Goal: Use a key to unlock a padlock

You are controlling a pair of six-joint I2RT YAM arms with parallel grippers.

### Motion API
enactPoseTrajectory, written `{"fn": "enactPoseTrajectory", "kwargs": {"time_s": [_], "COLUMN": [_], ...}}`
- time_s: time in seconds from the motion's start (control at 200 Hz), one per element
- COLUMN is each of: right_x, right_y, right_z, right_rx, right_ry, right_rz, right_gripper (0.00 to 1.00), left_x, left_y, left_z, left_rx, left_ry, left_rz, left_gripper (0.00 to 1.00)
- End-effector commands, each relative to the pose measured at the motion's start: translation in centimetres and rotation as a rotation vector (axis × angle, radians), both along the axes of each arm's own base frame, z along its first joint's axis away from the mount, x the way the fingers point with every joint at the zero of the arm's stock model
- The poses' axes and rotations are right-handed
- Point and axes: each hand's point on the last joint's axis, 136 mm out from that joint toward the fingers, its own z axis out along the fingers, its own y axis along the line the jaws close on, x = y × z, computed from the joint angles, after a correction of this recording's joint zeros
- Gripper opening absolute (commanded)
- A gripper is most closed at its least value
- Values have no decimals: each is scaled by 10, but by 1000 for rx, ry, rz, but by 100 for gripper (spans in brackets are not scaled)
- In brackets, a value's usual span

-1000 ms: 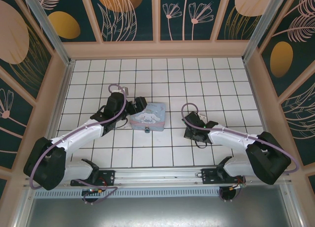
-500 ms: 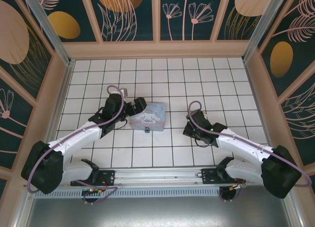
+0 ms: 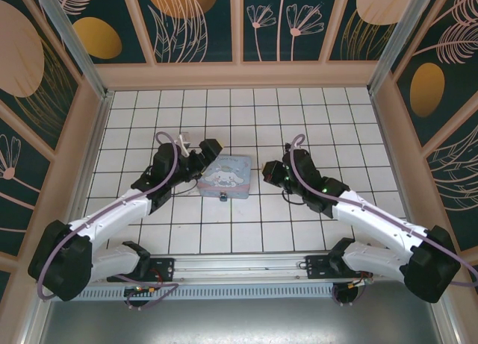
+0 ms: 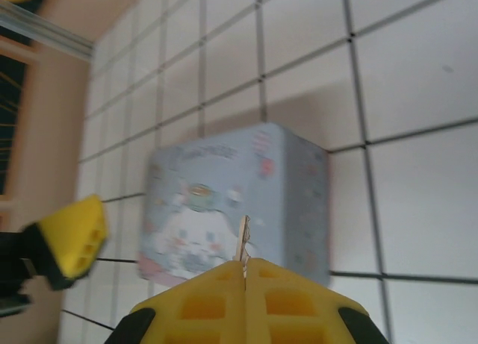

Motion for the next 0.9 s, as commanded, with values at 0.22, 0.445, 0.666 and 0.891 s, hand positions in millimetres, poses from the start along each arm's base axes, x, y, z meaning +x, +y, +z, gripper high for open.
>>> {"fn": "enactPoseTrajectory", "kwargs": {"time_s": [0.22,0.445,0.666,0.891], "right_x": [17,21,27,34], "right_y": [33,44,54,70], "right_z": [90,106,110,107], "right_rx": [357,513,603,665], "right_ry": [-205,-199,-170,-133], "right_rz": [-40,-89,-136,-142], "right_gripper": [0,0,0,0], "left_x": [-4,-4,-6,-12], "left_y": [1,-3,-9,-10], "left_z": [85,98,93,91], "left_rx": [-452,-567,-637,-686], "left_ry": [10,-5,-1,13], "left_rz": [63,34,-5,-22], "left_gripper": [86,77,73,71]}}
